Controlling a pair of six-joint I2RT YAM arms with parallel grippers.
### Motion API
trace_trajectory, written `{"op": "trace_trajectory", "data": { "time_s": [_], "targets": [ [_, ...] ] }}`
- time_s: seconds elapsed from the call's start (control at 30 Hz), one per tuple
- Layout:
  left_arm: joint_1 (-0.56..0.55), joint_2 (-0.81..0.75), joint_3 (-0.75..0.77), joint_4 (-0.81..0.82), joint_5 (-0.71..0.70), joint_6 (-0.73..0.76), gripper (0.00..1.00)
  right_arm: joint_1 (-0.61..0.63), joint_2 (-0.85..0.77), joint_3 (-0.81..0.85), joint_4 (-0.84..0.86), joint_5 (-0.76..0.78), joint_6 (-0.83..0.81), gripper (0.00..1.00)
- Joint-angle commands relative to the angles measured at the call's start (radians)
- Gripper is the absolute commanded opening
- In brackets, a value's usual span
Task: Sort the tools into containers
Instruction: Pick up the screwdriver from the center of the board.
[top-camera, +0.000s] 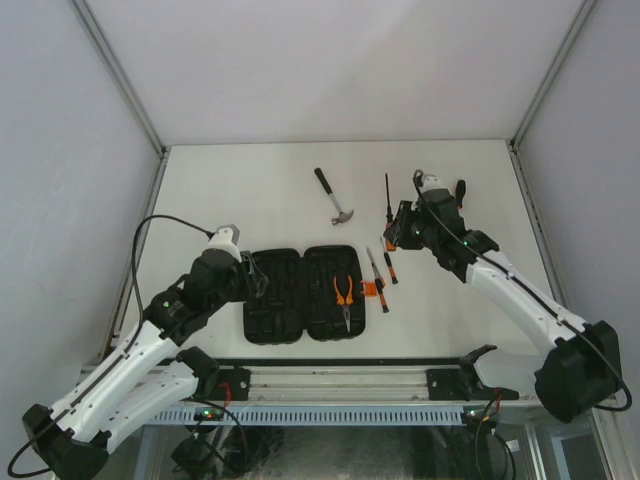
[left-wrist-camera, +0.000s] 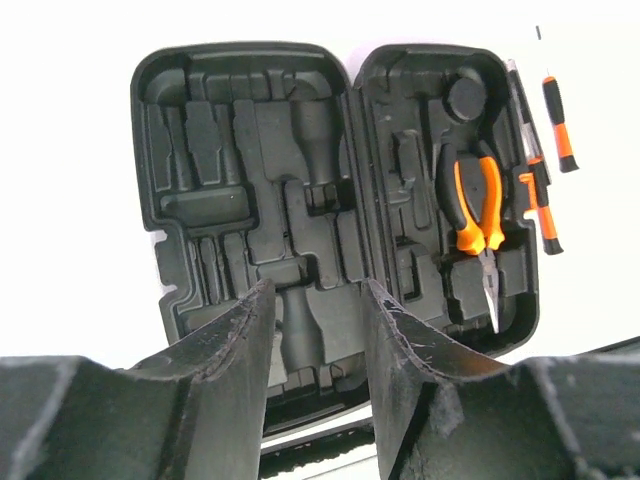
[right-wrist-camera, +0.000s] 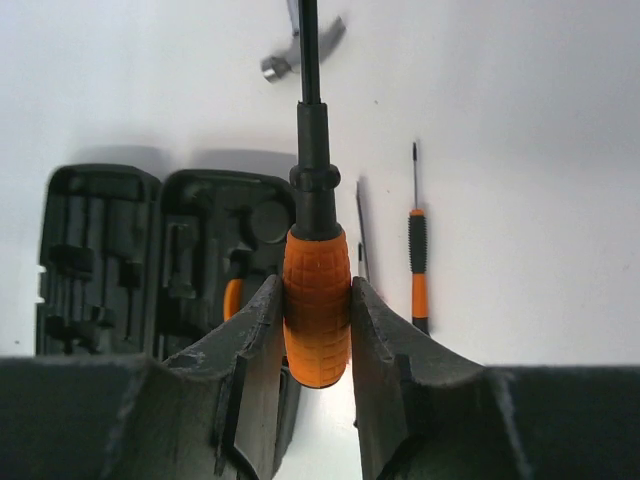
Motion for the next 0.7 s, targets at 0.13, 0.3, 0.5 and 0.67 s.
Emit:
{"op": "trace_trajectory", "data": {
  "time_s": [0.13,0.3,0.5,0.67],
  "targets": [
    [0.009,-0.011,0.160,0.009,0.062,0.075,0.45,0.158,-0.197,-0.136,0.352,0.059,-0.086,0.00],
    [0.009,-0.038,0.195,-0.009,0.051,0.086,0.49,0.335,-0.269,-0.306,0.652,0.037,-0.328,0.00],
    [0.009,-0.110,0.230,-0.026,0.093,0.134,0.51,0.361,-0.299,-0.335,0.666,-0.252,-0.556,0.00],
    [0.009,-0.151,0.255,-0.058,0.081,0.153,0.56,0.360,-0.328,-0.337,0.627,-0.335,-0.671,0.00]
  ]
}}
